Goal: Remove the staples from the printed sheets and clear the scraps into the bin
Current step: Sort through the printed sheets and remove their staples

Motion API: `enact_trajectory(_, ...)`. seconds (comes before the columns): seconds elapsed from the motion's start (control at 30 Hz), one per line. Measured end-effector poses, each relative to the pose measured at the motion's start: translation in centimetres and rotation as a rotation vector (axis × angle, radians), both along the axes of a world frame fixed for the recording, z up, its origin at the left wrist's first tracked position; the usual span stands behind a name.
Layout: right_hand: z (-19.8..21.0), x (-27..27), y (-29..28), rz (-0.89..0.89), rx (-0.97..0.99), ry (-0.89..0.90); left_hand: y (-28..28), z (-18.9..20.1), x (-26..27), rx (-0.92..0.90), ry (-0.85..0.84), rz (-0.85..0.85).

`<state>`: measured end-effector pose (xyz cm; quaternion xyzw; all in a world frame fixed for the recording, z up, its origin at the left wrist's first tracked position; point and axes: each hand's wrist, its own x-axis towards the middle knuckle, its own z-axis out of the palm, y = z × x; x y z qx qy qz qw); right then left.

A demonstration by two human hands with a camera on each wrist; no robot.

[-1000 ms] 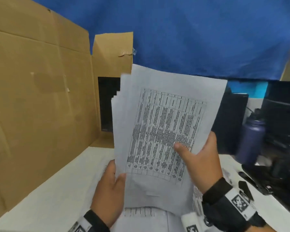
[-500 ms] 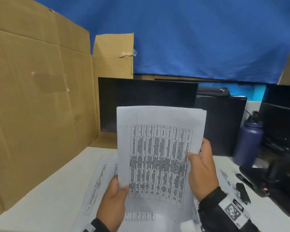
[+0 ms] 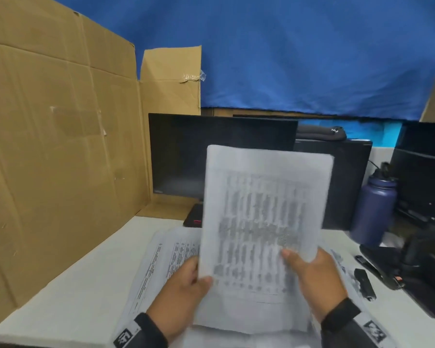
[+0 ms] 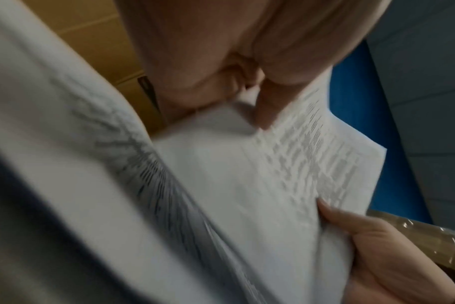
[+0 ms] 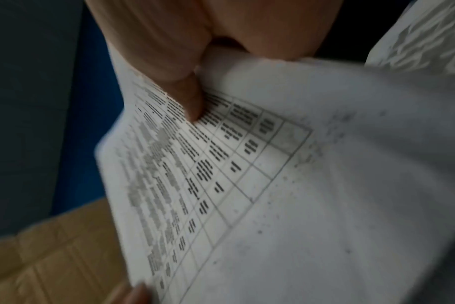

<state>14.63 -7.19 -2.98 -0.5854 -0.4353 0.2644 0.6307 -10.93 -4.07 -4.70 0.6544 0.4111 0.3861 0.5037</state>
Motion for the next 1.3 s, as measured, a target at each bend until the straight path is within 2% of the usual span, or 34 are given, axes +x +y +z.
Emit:
enact_trajectory(0.07, 0.8, 2.4, -1.3, -0.106, 0.043, 0.084, 0.5, 0.3, -1.4, 0.017, 0.248, -0.113)
enact_trajectory(0.1, 0.8, 3.8, -1.9, -0.144, 0.047, 0.141, 0.9, 0.4, -2.4, 0.044, 0.408, -0.099)
enact_trajectory(0.2, -0.3, 7.1, -3.8, -0.239, 0.003, 0.255, 2.6, 0.1, -4.8, 0.101, 0.782, 0.132)
enact_trajectory(0.27, -0.7, 7.9, -5.1, -0.283, -0.024, 0.283, 4.1, -0.1, -5.5, 0.041, 1.023, 0.251)
enact_trajectory(0.3, -0.7, 7.9, -5.7, -0.286, -0.035, 0.296, 4.8, -0.2, -5.5, -0.011, 1.113, 0.257)
enact_trajectory(0.4, -0.9, 8.6, -6.8, -0.257, -0.076, 0.336, 6.2, -0.4, -5.0, -0.103, 1.197, 0.19)
enact_trajectory(0.47, -1.4, 8.3, -7.1, -0.258, -0.089, 0.334, 6.9, -0.6, -4.7, -0.134, 1.214, 0.209)
enact_trajectory(0.57, -2.3, 8.2, -6.8, -0.268, -0.085, 0.354, 7.8, -0.1, -5.0, -0.061, 1.247, 0.265)
enact_trajectory(0.67, -2.4, 8.4, -6.9, -0.214, -0.071, 0.387, 7.6, 1.5, -6.1, 0.03, 1.146, 0.344)
enact_trajectory(0.83, -2.7, 8.3, -7.0, -0.182, -0.041, 0.411, 5.8, 5.3, -9.1, 0.133, 0.837, 0.595)
enact_trajectory(1.0, -2.8, 7.2, -6.3, -0.152, -0.033, 0.379, 1.7, 9.3, -10.9, 0.233, 0.355, 0.671)
enact_trajectory(1.07, -2.6, 6.2, -5.8, -0.11, -0.035, 0.341, 0.5, 9.8, -10.3, 0.174, 0.154, 0.613)
enact_trajectory(1.2, -2.1, 3.7, -4.7, 0.067, -0.104, 0.249, -0.6, 7.2, -6.1, -0.1, -0.061, 0.354)
enact_trajectory(1.3, -1.7, 1.7, -4.0, 0.2, -0.166, 0.182, -1.4, 4.0, -1.4, -0.207, -0.091, 0.108)
